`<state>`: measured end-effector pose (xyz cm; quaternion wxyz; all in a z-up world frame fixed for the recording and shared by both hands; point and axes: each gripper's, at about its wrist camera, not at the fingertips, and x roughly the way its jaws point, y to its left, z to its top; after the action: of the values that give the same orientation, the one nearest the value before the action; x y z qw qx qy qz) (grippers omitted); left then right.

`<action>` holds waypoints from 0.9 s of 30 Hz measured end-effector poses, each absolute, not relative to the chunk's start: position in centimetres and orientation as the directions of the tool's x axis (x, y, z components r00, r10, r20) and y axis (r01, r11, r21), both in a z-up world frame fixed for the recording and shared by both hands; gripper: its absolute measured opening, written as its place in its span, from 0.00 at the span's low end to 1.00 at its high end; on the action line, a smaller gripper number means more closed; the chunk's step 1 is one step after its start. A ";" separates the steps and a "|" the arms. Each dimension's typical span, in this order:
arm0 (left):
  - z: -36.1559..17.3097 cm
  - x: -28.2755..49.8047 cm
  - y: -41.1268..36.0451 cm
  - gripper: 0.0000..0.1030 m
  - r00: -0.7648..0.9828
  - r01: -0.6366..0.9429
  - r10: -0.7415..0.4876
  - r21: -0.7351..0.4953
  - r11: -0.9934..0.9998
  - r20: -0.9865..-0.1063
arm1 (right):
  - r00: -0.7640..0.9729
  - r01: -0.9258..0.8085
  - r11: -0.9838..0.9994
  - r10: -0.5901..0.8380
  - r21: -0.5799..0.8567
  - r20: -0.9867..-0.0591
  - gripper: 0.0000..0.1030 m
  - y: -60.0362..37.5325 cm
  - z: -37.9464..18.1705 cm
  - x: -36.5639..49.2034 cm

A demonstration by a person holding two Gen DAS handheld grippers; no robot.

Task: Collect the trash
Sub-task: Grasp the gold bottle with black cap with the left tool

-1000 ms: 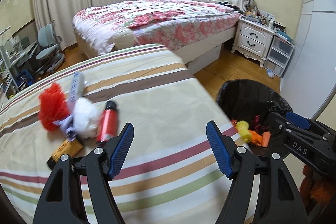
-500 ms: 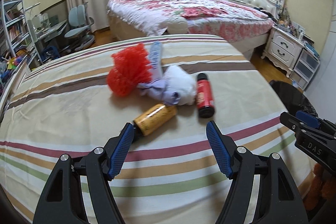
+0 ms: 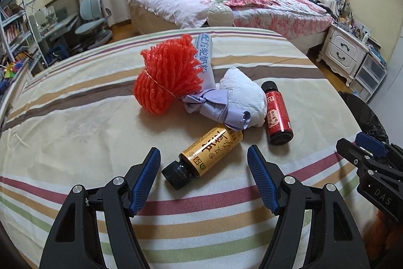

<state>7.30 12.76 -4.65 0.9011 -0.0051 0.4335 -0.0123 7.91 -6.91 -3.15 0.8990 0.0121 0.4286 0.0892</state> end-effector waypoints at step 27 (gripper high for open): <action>-4.7 5.6 14.0 0.29 0.624 0.039 -0.056 -0.041 0.998 -0.780 | 0.612 -0.168 0.983 0.164 0.076 -0.774 0.55 -6.1 -3.4 8.1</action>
<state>5.60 13.95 -4.72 0.9009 -0.0101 0.4331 -0.0263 8.12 -6.06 -3.36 0.8977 -0.0023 0.4308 0.0925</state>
